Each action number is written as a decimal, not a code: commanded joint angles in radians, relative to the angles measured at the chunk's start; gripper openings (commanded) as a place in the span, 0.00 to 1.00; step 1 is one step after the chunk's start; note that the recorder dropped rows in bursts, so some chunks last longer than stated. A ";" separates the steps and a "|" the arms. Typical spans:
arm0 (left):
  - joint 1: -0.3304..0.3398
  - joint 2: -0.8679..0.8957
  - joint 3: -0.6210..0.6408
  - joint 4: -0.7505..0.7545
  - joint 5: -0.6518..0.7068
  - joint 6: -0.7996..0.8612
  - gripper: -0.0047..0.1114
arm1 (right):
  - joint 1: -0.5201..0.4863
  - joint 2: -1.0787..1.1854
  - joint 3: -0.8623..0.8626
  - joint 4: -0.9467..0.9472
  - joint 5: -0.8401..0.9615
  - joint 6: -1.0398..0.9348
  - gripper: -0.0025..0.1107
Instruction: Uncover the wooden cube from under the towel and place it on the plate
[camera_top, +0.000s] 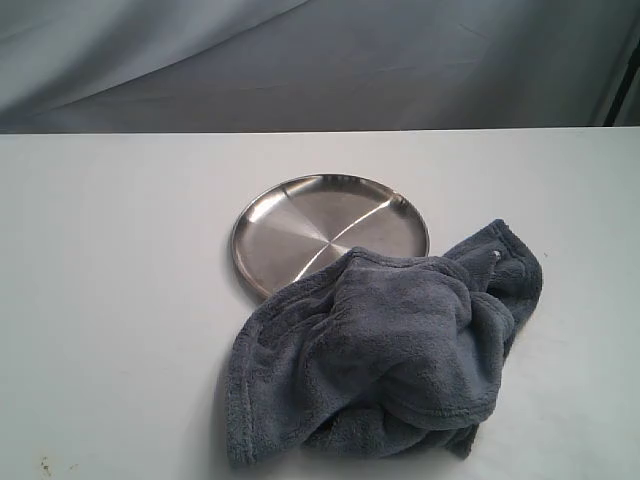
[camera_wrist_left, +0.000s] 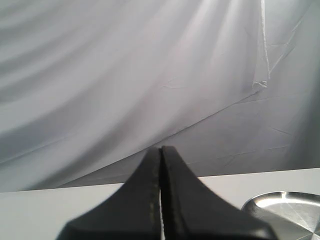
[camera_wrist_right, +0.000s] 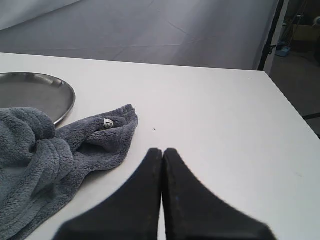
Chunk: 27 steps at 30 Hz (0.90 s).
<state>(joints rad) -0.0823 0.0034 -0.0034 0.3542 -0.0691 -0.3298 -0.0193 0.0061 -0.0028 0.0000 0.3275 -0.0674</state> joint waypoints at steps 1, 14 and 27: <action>0.002 -0.003 0.003 -0.001 -0.009 -0.005 0.04 | 0.000 -0.006 0.003 0.000 -0.004 -0.004 0.02; 0.002 -0.003 0.003 -0.001 -0.009 -0.005 0.04 | 0.000 -0.006 0.003 0.000 -0.004 -0.004 0.02; 0.002 -0.003 0.003 -0.001 -0.009 -0.005 0.04 | 0.000 -0.006 0.003 -0.040 -0.026 -0.020 0.02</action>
<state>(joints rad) -0.0823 0.0034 -0.0034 0.3542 -0.0691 -0.3298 -0.0193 0.0061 -0.0028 0.0000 0.3275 -0.0683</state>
